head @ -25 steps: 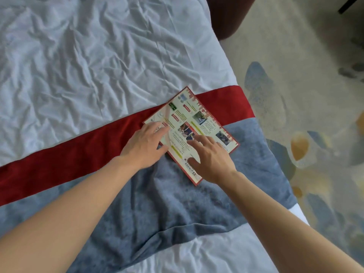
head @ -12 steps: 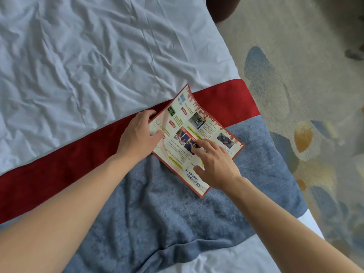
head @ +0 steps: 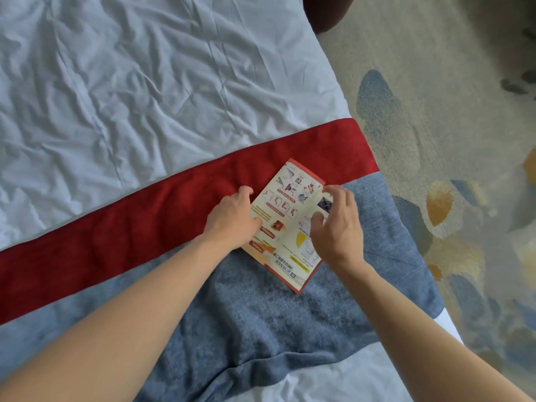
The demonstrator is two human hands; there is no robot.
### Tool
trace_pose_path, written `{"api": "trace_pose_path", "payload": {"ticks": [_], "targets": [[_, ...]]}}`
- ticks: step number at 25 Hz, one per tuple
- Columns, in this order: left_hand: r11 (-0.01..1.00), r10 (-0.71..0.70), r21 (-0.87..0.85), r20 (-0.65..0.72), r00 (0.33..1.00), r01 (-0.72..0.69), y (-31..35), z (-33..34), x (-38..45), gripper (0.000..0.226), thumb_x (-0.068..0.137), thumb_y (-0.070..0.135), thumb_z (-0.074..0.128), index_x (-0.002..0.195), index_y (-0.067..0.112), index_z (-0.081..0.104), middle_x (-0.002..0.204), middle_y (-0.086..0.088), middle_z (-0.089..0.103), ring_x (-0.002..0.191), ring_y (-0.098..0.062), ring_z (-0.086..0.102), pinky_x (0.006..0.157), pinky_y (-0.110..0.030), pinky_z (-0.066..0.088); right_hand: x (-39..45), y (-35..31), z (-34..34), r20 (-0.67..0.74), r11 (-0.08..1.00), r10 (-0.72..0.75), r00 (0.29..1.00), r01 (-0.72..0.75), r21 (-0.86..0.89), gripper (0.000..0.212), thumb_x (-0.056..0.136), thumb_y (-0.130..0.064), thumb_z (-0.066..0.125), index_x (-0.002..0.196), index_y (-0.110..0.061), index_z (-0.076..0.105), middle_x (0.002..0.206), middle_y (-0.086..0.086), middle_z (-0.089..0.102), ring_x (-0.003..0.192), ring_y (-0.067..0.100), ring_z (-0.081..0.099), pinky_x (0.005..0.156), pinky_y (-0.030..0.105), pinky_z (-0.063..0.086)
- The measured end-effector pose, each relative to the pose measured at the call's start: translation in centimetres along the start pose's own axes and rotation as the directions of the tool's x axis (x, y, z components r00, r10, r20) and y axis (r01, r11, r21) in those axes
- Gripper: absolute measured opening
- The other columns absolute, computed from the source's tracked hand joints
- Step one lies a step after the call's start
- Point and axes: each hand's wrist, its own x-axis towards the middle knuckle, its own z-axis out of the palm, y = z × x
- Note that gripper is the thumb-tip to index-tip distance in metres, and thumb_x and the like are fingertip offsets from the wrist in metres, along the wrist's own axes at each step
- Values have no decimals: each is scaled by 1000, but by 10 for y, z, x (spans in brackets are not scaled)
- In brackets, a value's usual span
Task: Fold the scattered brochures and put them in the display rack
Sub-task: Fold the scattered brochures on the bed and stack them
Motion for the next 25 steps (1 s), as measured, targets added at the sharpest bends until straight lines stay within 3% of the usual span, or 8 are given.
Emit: {"api": "trace_pose_path", "payload": {"ticks": [4,7,10,13,16,19,23,25], "targets": [[920,-111,-370,78,991,132,6,0,4,10,88,19,54,88,23,64,91,7,72,77,-13,69,63,-32,56,4,8,-7,-36,989,145,989,-146,-38,62,89,-24,57,146,-14,37,149,8,42,133,27,41,106,46,41],[729,-141,-651,160,977,212,-1,-13,-2,20,89,13,56,93,26,69,92,9,74,78,-10,73,62,-27,55,2,8,-8,5,979,199,980,-199,-48,74,89,-32,61,153,-16,28,157,7,33,140,26,33,112,47,35],[544,-126,-798,227,966,259,-10,-27,-14,23,89,11,56,101,24,71,95,4,77,83,-14,74,73,-35,59,4,-8,-7,170,845,410,896,-443,299,84,88,-33,66,157,-23,18,139,1,52,116,15,57,89,40,51],[619,-170,-745,181,969,248,-22,-39,-27,18,85,14,63,98,23,70,92,5,77,80,-12,74,71,-33,58,4,-33,-3,329,648,473,817,-576,499,70,86,-18,70,147,-23,36,112,-8,68,90,9,70,69,32,58],[798,-239,-562,38,970,219,-37,-54,-48,12,78,22,68,89,22,64,86,9,73,73,-9,70,59,-26,51,0,-65,4,350,701,386,854,-518,490,34,81,-5,64,108,-27,62,96,-9,75,80,10,74,61,31,62],[850,-234,-491,-33,972,188,-48,-63,-73,15,78,26,63,93,22,66,89,8,70,80,-13,67,68,-32,53,-17,-106,11,383,753,257,887,-432,496,29,81,-4,58,87,-30,69,82,-14,75,78,13,74,62,36,63],[785,-75,-619,-87,993,5,-54,-63,-114,41,76,51,63,74,10,57,72,10,60,64,-3,60,55,-20,45,-57,-163,21,459,732,87,884,-369,572,22,81,-11,57,87,-24,75,85,5,76,85,32,73,72,56,60],[748,-81,-658,-213,974,-82,-63,-60,-135,35,80,42,64,75,8,58,77,9,57,70,5,55,64,-13,40,-79,-185,24,482,709,42,875,-366,603,24,81,-10,59,91,-20,77,87,12,76,82,34,72,76,57,59]]}}
